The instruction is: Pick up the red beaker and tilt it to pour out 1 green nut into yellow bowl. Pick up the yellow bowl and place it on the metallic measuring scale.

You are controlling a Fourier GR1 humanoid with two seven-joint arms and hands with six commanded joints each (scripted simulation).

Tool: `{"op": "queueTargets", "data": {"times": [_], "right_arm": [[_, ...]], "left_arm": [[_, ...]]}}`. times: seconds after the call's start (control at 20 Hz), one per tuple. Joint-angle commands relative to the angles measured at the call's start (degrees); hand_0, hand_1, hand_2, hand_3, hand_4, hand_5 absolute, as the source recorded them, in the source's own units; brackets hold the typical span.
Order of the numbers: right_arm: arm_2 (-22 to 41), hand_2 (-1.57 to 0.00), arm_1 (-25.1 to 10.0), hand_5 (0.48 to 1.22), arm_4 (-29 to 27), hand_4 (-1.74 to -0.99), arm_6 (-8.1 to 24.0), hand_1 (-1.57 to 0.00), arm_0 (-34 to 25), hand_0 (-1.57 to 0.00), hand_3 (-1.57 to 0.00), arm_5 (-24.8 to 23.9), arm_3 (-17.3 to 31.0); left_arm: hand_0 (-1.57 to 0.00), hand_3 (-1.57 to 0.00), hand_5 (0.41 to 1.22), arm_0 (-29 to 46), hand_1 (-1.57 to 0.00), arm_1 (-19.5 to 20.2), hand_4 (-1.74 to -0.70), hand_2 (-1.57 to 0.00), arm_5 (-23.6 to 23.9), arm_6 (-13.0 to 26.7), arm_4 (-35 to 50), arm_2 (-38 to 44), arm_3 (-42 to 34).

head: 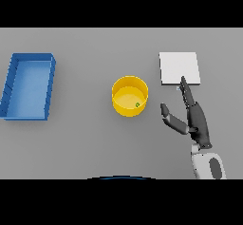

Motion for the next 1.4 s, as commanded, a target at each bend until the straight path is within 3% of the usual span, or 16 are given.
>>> {"op": "queueTargets", "data": {"times": [0.0,0.1,0.25,0.45,0.7,0.9,0.95,1.0,1.05,1.1,1.2,1.25,1.35], "right_arm": [[0.3,0.0,0.0,0.68,0.5,-1.168,-1.1,0.0,0.0,0.0,0.0,0.0,0.3],[1.0,0.0,-0.1,0.696,1.3,-1.188,-1.8,0.0,1.0,0.0,0.0,0.1,-0.1],[0.7,0.0,-0.1,0.703,1.5,-1.194,0.2,0.0,-0.6,0.0,0.0,-0.3,0.8],[0.8,0.0,-0.2,0.704,1.7,-1.205,-1.2,0.0,-0.2,0.0,0.0,-0.3,0.7],[0.3,0.0,0.0,0.687,1.4,-1.186,-0.3,0.0,-1.4,0.0,0.0,-0.7,1.8],[0.9,0.0,0.0,0.679,1.0,-1.168,-1.3,0.0,-0.1,0.0,0.0,0.0,0.2],[0.5,0.0,0.0,0.678,1.0,-1.165,-0.3,0.0,-0.7,0.0,0.0,-0.2,0.9],[0.3,0.0,-0.3,0.675,1.2,-1.165,-0.5,0.0,-0.9,0.0,0.0,-0.4,1.4],[0.5,0.0,-0.4,0.671,1.7,-1.163,-1.0,0.0,-0.5,0.0,0.0,-0.6,1.2],[0.5,0.0,-0.3,0.669,1.7,-1.159,-0.4,0.0,-0.9,0.0,0.0,-0.7,1.2],[0.8,0.0,0.0,0.671,1.9,-1.162,-0.7,0.0,-0.3,0.0,0.0,-0.8,0.7],[0.8,0.0,-0.3,0.673,1.4,-1.156,-1.6,0.0,0.6,0.0,0.0,-0.3,-0.1],[0.3,0.0,-0.7,0.68,1.2,-1.147,-0.7,0.0,-0.5,0.0,0.0,-0.3,0.7]], "left_arm": [[-1.57,-1.52,1.221,2.5,-1.57,0.7,-1.74,-1.57,1.3,0.4,1.8,0.5,-2.4],[-1.57,-1.46,1.221,8.0,-1.57,2.0,-1.74,-1.57,2.9,3.7,5.5,1.1,-7.4],[-1.57,-1.37,1.221,17.5,-1.57,3.9,-1.74,-1.57,7.2,7.4,11.3,1.9,-18.8],[-1.57,-1.38,1.221,27.3,-1.57,6.3,-1.74,-1.57,14.1,12.9,16.0,1.1,-31.3],[-1.57,-1.38,1.221,36.7,-1.57,7.9,-1.74,-1.57,20.3,15.1,20.1,-1.2,-42.0],[-1.57,-1.37,0.955,38.9,-1.57,9.8,-1.73,-1.57,20.0,18.4,24.0,-4.3,-47.3],[-1.57,-1.41,0.888,39.8,-1.57,10.9,-1.66,-1.57,18.7,18.4,24.9,-5.2,-49.2],[-1.57,-1.37,0.827,40.7,-1.57,12.1,-1.49,-1.57,17.3,17.5,26.2,-5.5,-50.5],[-1.57,-1.24,0.774,41.0,-1.54,13.2,-1.31,-1.49,14.8,16.1,25.9,-6.5,-52.0],[-1.5,-1.1,0.74,41.7,-1.38,14.4,-1.15,-1.31,12.6,13.8,26.1,-6.8,-53.6],[-1.0,-0.71,0.697,42.8,-0.88,15.0,-0.93,-0.84,7.6,11.4,28.3,-6.4,-53.7],[-0.8,-0.57,0.682,43.2,-0.71,15.1,-0.87,-0.67,5.9,10.7,29.2,-6.2,-53.7],[-0.51,-0.36,0.656,41.9,-0.45,15.6,-0.78,-0.43,4.4,12.1,27.2,-8.0,-53.7]]}}
